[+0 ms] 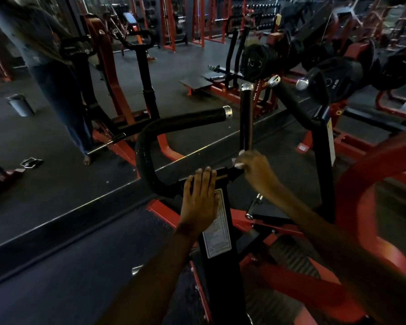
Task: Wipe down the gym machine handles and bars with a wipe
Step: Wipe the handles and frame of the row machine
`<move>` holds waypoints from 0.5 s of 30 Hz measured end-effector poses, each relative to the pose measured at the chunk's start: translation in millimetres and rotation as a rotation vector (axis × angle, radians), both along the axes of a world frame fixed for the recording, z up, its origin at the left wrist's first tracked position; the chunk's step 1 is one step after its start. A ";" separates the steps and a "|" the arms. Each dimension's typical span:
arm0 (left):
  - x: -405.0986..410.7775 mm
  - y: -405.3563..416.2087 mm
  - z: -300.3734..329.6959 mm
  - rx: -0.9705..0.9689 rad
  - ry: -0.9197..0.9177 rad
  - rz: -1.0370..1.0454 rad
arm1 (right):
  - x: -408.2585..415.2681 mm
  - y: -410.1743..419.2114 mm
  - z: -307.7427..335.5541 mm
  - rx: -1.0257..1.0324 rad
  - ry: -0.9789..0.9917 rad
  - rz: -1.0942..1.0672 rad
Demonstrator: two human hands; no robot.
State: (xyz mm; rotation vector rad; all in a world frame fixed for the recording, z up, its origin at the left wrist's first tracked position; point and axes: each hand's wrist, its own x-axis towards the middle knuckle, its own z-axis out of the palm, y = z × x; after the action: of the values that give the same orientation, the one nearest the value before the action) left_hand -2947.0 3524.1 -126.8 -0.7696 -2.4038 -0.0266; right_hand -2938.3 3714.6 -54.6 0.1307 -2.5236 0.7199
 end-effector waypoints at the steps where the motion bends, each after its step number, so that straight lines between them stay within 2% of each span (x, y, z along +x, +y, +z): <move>1: -0.9 -0.7 1.5 0.008 -0.042 -0.005 | 3.5 0.8 3.2 -0.117 0.071 -0.031; 5: 2.6 0.3 3.8 0.000 -0.168 0.019 | -42.2 40.6 36.6 -0.658 0.282 -0.372; 6: 2.8 1.0 5.8 -0.006 -0.161 0.012 | -63.1 53.7 50.4 -0.774 0.280 -0.371; 7: 2.8 1.2 5.9 0.002 -0.145 0.013 | -82.1 61.0 63.1 -0.804 0.226 -0.366; 10: 4.6 2.3 7.0 0.025 -0.151 -0.009 | -119.6 64.9 69.8 -0.727 0.061 -0.345; 15: 1.5 1.7 2.4 0.061 -0.150 -0.011 | -83.3 51.7 18.5 -0.849 -0.154 -0.254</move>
State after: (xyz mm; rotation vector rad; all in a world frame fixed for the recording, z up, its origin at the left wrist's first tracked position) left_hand -2945.5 3525.8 -124.4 -0.7778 -2.5270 -0.1667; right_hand -3021.6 3766.3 -36.1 -0.5404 -2.0908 1.6447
